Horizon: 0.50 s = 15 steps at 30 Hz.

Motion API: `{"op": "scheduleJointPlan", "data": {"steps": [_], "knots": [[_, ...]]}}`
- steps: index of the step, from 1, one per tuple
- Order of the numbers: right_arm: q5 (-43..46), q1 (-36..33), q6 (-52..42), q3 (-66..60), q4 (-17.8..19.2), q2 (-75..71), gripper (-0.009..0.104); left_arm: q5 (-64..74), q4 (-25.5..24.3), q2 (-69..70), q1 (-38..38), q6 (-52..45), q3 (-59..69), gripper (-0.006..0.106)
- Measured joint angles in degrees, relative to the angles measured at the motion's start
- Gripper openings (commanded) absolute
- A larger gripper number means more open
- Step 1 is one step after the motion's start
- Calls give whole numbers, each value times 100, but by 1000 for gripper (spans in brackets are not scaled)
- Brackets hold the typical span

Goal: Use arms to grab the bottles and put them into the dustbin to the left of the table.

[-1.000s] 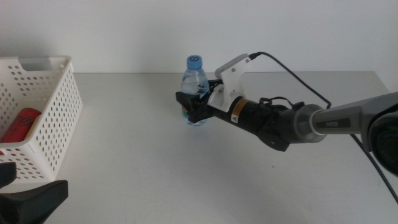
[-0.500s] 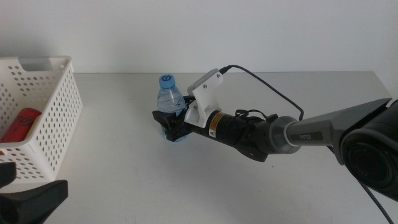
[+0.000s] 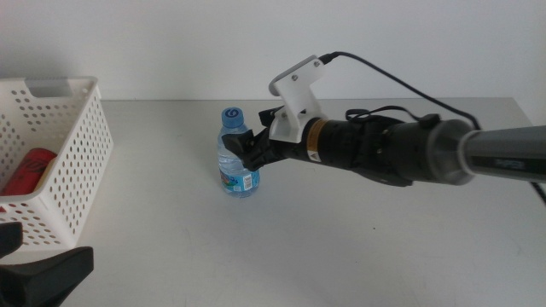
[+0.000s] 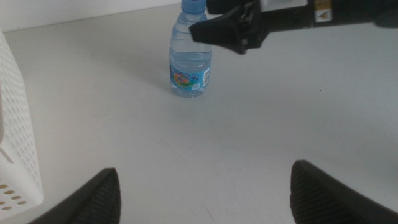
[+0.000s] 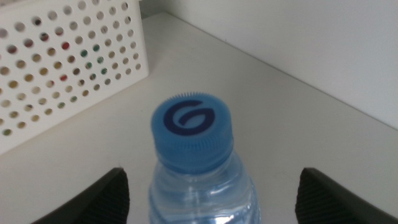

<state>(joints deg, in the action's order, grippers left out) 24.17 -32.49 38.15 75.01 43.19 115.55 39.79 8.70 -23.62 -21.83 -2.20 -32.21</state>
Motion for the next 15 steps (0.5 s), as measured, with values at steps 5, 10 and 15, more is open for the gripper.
{"op": "scheduleJointPlan", "data": {"steps": [5, 10, 15], "knots": [[-222, 165, 1209, -1208, 785, -1725, 72, 0, 0, 0, 0, 0, 0, 93], [-698, 184, 2423, -2060, 1956, -3726, 67, 0, 0, 0, 0, 0, 0, 93], [-1160, 188, 3222, -2826, 2265, -5376, 67, 0, 0, 0, 0, 0, 0, 93]]}}
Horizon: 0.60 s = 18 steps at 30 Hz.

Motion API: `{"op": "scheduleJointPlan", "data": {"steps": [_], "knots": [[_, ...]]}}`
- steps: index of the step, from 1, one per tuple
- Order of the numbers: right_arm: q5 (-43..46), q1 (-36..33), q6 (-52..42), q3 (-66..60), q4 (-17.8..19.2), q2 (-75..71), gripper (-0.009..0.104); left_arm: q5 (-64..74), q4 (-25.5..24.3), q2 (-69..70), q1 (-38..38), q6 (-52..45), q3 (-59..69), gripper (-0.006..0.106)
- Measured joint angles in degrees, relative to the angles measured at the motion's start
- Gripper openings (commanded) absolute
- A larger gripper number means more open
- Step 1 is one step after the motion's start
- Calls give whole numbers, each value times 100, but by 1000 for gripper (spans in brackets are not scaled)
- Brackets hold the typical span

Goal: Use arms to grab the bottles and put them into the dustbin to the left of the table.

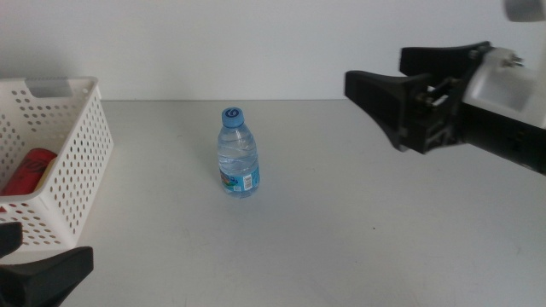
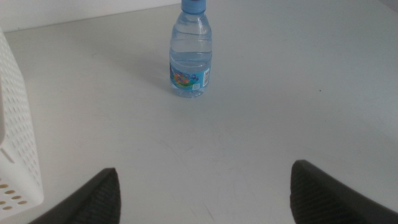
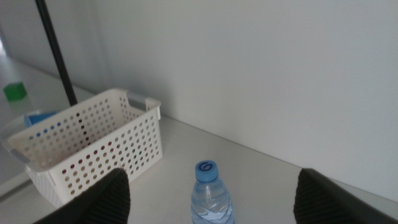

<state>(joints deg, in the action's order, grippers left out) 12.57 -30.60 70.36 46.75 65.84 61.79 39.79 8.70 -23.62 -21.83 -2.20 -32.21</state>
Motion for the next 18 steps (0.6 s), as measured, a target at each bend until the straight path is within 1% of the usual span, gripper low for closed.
{"op": "scheduleJointPlan", "data": {"steps": [1, 2, 4, 6, 7, 9, 11, 12, 13, 14, 16, 18], "knots": [[-110, 0, -70, -187, -276, -304, 67, 0, 0, 0, 0, 0, 0, 93], [-257, 0, -292, -370, -676, -601, 67, 0, 0, 0, 0, 0, 0, 93], [-645, -25, -981, -641, -1595, -1103, 67, 0, 0, 0, 0, 0, 0, 93], [-1389, -186, -2118, -770, -2852, -1566, 67, 0, 0, 0, 0, 0, 0, 93], [-1828, -292, -2812, -777, -3392, -1710, 67, 0, 0, 0, 0, 0, 0, 93], [-2656, -456, -4307, -728, -4722, -1946, 67, 0, 0, 0, 0, 0, 0, 93], [-3125, -511, -5483, -679, -5686, -2046, 67, 0, 0, 0, 0, 0, 0, 93], [-3241, -521, -5970, -672, -6072, -2080, 67, 0, 0, 0, 0, 0, 0, 93], [-3301, -527, -6254, -665, -6339, -2100, 67, 0, 0, 0, 0, 0, 0, 93], [-3345, -532, -6482, -661, -6491, -2099, 66, 0, 0, 0, 0, 0, 0, 93], [-3399, -532, -6680, -641, -6584, -2103, 65, 0, 0, 0, 0, 0, 0, 93], [-3422, -532, -6734, -637, -6535, -2103, 65, 0, 0, 0, 0, 0, 0, 93]]}}
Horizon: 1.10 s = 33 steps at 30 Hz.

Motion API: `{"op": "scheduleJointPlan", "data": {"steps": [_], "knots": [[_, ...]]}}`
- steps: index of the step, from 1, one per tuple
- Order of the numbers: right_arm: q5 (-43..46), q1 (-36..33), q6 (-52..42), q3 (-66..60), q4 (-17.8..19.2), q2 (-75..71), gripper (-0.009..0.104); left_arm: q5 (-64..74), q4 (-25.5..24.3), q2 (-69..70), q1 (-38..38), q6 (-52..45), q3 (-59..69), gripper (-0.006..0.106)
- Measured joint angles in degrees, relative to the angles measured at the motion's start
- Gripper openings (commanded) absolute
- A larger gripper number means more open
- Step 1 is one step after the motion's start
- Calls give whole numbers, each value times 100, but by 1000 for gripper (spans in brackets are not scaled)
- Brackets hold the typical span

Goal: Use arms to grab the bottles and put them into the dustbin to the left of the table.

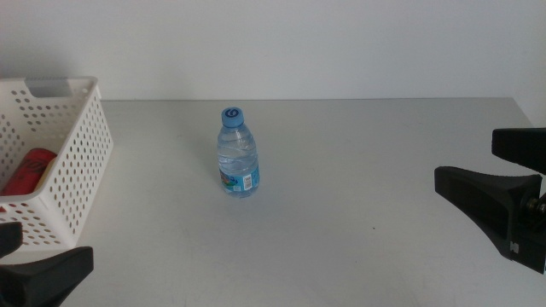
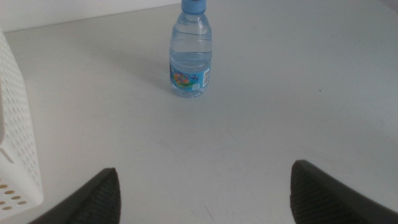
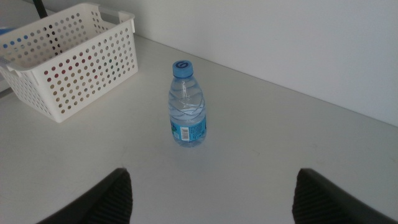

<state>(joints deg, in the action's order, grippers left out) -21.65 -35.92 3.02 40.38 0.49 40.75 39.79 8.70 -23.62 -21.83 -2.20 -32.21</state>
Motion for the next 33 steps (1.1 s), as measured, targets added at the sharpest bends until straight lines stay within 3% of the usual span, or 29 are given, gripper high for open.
{"op": "scheduleJointPlan", "data": {"steps": [10, 19, 27, 33], "knots": [[144, 0, -23, 7, 157, 9, 65, -165, 0, 0, 0, 0, 11, 93], [150, 0, -23, 8, 157, 9, 65, -2891, -330, -246, 0, -2, 418, 93], [157, 0, -23, 8, 169, 9, 65, -4354, -350, -1754, -12, 64, 514, 93], [161, 0, -23, 8, 169, 9, 65, -5556, -500, -2822, -486, 276, 519, 93]]}}
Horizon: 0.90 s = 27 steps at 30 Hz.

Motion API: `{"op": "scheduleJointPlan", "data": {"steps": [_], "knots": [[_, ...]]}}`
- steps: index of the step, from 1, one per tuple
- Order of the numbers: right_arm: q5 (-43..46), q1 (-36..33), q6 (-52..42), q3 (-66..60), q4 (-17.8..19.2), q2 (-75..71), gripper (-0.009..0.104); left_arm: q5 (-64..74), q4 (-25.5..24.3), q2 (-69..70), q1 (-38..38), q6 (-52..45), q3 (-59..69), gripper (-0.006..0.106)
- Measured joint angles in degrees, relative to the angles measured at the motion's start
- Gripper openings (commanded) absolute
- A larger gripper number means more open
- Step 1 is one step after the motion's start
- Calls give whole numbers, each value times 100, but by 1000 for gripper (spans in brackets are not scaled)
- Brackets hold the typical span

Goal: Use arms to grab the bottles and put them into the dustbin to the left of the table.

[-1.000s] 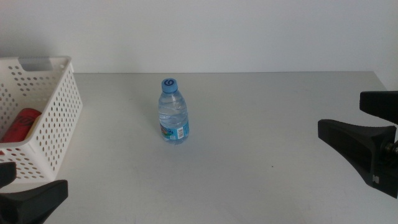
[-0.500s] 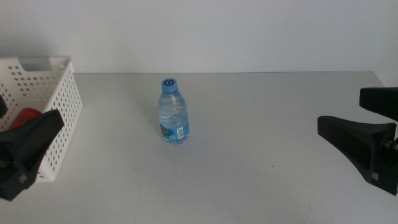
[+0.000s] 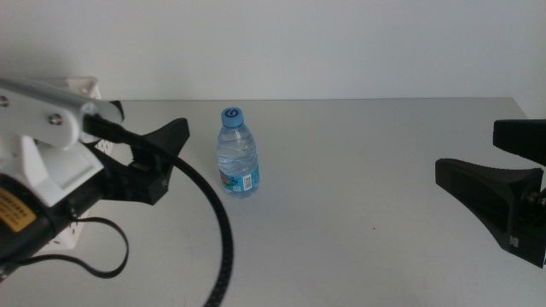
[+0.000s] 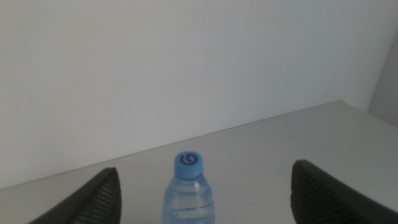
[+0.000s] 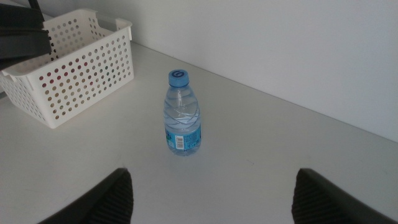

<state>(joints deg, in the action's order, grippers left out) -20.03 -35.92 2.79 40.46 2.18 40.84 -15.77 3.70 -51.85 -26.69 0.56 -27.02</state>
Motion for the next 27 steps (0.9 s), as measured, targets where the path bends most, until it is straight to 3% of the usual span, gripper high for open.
{"op": "scheduleJointPlan", "data": {"steps": [22, 27], "knots": [[0, 0, 0, 0, 0, 3, 65, -2262, -75, -3163, -54, -56, -398, 93], [0, 0, 0, 0, 0, 3, 65, -2280, -443, -3684, 268, 148, -787, 93]]}}
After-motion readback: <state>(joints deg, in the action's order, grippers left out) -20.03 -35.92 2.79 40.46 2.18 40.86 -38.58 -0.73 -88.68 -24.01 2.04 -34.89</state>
